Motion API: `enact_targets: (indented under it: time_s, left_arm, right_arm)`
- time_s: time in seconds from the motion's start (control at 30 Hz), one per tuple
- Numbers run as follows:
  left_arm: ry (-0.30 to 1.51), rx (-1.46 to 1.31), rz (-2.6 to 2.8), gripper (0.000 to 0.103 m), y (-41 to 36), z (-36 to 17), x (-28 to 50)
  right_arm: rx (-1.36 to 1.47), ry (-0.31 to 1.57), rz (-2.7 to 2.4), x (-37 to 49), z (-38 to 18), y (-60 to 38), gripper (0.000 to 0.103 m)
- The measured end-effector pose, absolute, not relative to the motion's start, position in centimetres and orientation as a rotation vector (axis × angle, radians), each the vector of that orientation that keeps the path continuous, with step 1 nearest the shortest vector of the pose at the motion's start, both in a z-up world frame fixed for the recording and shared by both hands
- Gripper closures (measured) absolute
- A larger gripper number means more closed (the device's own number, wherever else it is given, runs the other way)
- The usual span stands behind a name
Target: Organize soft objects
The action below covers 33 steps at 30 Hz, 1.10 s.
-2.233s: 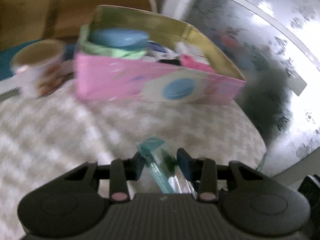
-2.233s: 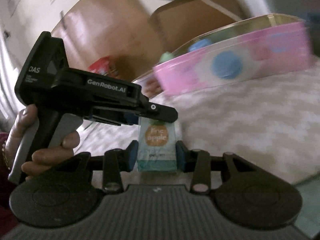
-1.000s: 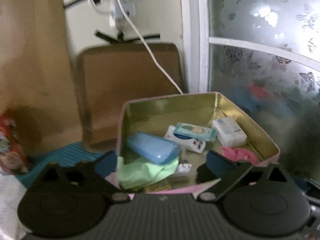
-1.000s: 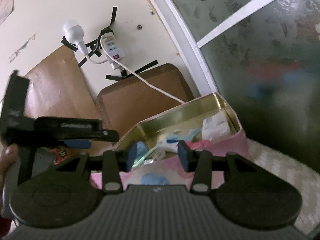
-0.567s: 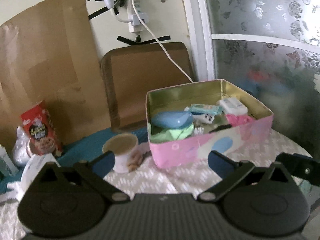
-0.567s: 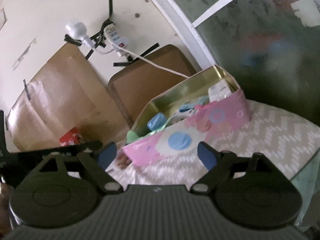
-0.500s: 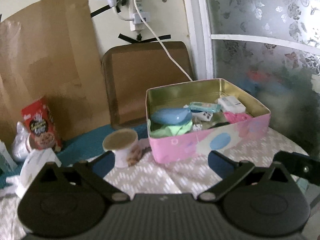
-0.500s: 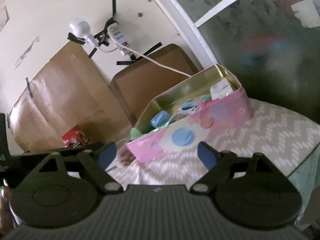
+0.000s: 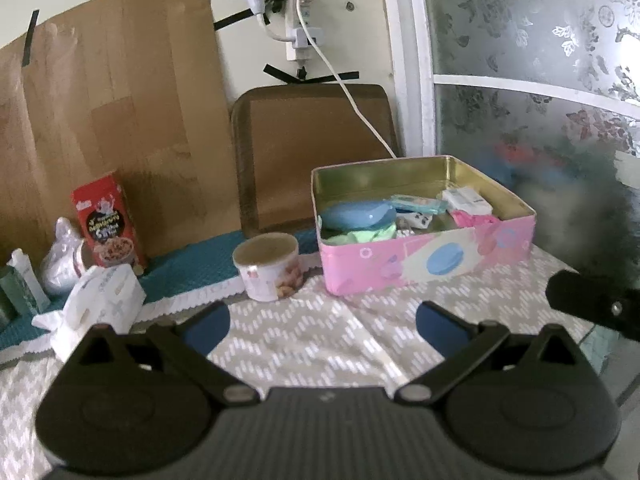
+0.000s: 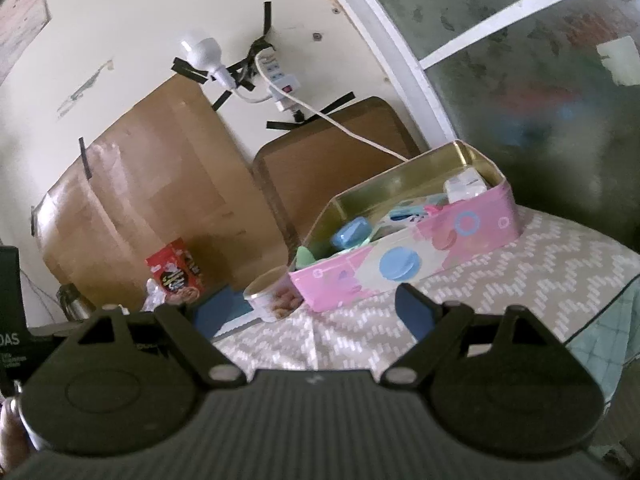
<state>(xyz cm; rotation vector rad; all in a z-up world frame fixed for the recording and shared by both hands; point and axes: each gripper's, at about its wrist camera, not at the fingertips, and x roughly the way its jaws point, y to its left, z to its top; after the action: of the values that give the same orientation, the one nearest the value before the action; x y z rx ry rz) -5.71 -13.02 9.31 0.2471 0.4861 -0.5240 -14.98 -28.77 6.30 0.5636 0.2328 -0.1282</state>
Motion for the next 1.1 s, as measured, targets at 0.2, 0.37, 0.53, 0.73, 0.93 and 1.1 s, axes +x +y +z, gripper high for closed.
enact_targets:
  time_s: [0.2, 0.37, 0.53, 0.73, 0.93, 1.1]
  left_arm:
    - [0.520, 0.238, -0.547, 0.000, -12.7, 8.9, -6.3]
    - [0.539, 0.255, -0.574, 0.000, -12.9, 8.6, -7.1]
    - [0.587, 0.286, -0.592, 0.000, -13.3, 7.6, -7.4]
    - [0.642, 0.286, -0.608, 0.000, -13.5, 6.1, -7.2]
    - [0.655, 0.289, -0.596, 0.000, -13.6, 5.3, -6.6]
    - [0.671, 0.295, -0.584, 0.000, -14.1, 4.7, -5.8]
  right_arm:
    - [0.556, 0.231, -0.111, -15.4, 6.5, -28.4, 0.013]
    - [0.553, 0.222, -0.111, -15.8, 6.6, -28.3, 0.013]
    - [0.564, 0.221, -0.116, -15.7, 6.3, -28.5, 0.013]
    - [0.579, 0.239, -0.127, -15.3, 5.5, -28.8, 0.013]
    - [0.576, 0.239, -0.155, -15.1, 5.1, -28.9, 0.013]
    - [0.560, 0.245, -0.173, -14.7, 4.6, -29.0, 0.013]
